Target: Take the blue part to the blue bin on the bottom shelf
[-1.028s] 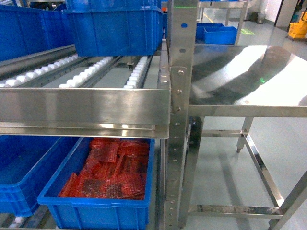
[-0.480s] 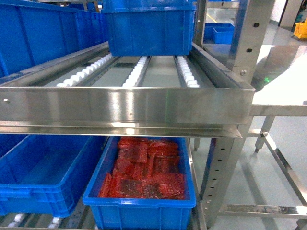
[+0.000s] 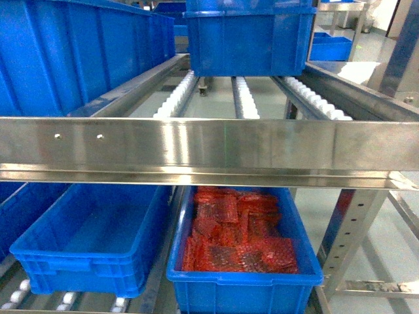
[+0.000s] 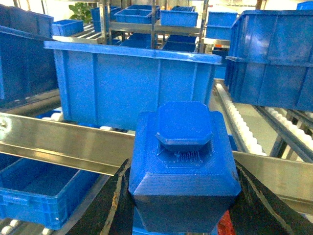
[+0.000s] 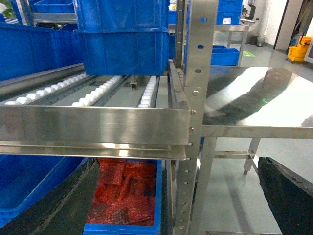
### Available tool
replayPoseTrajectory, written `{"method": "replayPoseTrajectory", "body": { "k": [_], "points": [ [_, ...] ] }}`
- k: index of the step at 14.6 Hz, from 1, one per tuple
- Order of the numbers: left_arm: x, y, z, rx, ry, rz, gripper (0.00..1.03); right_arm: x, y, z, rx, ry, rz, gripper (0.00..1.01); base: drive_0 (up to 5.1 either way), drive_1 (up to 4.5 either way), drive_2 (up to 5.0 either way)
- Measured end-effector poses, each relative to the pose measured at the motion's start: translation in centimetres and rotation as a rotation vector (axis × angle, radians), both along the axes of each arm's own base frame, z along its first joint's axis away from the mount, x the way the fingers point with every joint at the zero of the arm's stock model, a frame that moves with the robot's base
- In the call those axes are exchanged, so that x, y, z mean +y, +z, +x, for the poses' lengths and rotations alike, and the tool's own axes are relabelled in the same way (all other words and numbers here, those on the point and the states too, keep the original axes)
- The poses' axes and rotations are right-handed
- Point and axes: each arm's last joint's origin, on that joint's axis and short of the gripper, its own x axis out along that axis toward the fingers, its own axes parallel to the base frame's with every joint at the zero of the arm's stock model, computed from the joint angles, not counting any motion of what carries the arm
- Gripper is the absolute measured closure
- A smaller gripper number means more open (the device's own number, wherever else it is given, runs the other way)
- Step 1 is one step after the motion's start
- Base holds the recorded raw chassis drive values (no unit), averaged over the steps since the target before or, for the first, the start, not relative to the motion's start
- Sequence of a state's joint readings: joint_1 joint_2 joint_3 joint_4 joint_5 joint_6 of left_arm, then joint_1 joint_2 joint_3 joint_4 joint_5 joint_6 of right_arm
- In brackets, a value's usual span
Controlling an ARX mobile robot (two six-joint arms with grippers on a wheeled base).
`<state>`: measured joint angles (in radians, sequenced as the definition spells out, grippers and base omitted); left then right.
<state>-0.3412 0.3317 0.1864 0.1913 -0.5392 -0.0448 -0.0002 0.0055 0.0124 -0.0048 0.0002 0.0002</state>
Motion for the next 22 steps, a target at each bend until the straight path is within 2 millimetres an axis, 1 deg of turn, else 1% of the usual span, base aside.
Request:
{"method": "replayPoseTrajectory", "body": {
  "k": [4,22],
  "points": [
    [0.01,0.01,-0.01,-0.001,0.002,0.000,0.59,0.00,0.01,0.00,-0.001,0.001,0.000,0.03,-4.9,2.34,2.3],
    [0.00,0.04,-0.02,-0.004,0.000,-0.001,0.59,0.01,0.00,0.00,0.000,0.003,0.000,0.03,0.0,0.00,0.0]
  ]
}}
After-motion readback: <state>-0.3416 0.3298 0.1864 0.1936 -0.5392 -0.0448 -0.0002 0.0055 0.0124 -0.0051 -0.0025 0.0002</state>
